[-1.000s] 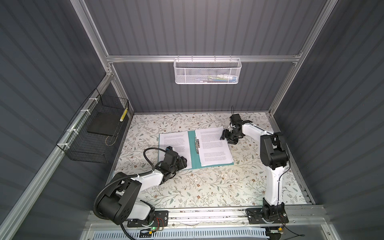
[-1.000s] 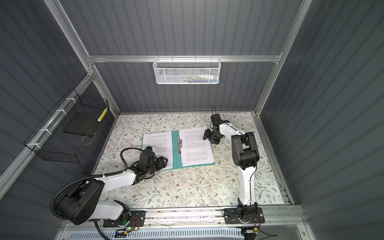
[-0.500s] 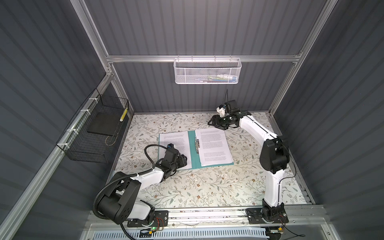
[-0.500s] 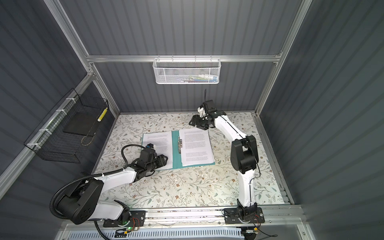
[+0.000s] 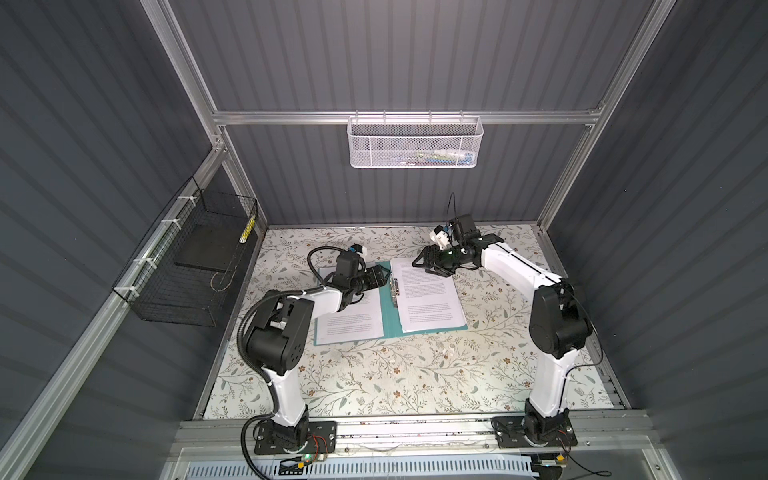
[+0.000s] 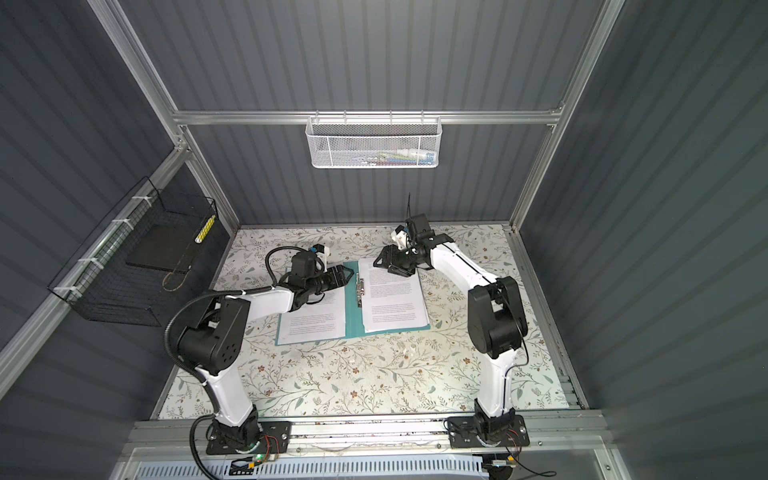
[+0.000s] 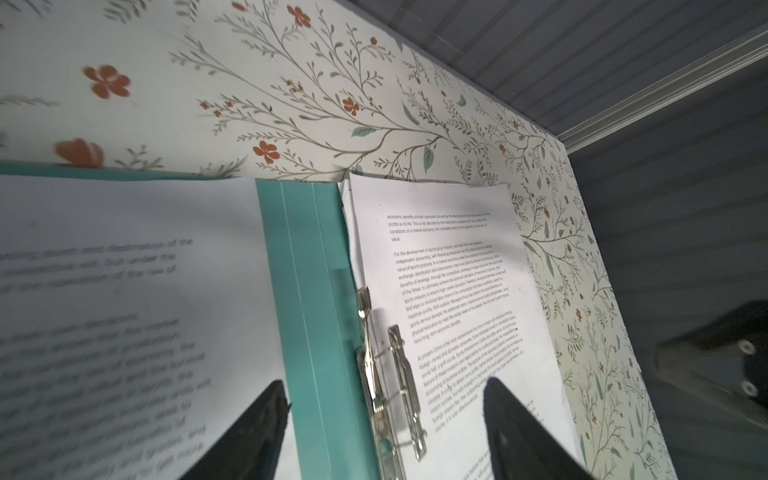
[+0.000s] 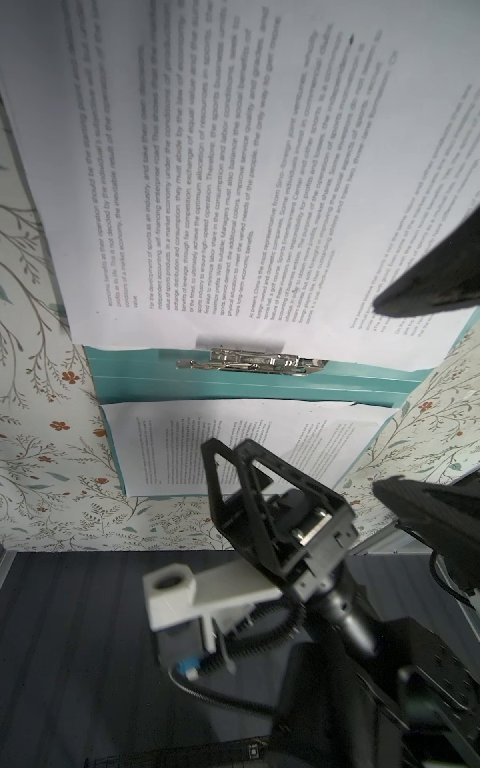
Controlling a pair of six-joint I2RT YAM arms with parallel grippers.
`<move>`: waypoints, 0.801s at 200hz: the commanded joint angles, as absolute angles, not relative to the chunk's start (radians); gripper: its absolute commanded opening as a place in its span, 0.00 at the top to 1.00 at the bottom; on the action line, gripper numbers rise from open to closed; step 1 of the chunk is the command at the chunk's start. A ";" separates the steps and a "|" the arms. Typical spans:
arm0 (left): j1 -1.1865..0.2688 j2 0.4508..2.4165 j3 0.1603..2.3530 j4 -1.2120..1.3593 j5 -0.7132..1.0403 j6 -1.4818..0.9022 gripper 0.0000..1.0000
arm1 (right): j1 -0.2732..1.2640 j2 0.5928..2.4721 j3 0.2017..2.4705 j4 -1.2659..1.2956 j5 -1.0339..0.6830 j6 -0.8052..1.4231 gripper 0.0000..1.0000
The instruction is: Put the files into the folder
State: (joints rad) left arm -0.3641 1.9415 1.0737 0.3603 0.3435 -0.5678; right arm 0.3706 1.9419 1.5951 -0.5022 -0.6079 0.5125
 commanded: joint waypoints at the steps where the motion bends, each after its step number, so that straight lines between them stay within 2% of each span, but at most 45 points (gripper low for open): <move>1: -0.367 2.013 1.152 0.401 0.502 -0.560 0.25 | 0.353 1.910 1.565 -0.477 -0.630 0.507 0.36; 160: -0.366 2.188 1.297 0.360 0.570 -0.584 0.29 | 0.308 1.881 1.507 -0.446 -0.641 0.520 0.36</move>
State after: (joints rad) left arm -0.3611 2.1590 1.2655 0.3599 0.5209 -0.5697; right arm 0.3172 1.9190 1.5223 -0.4599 -0.6262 0.5159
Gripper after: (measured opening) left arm 0.717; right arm 0.638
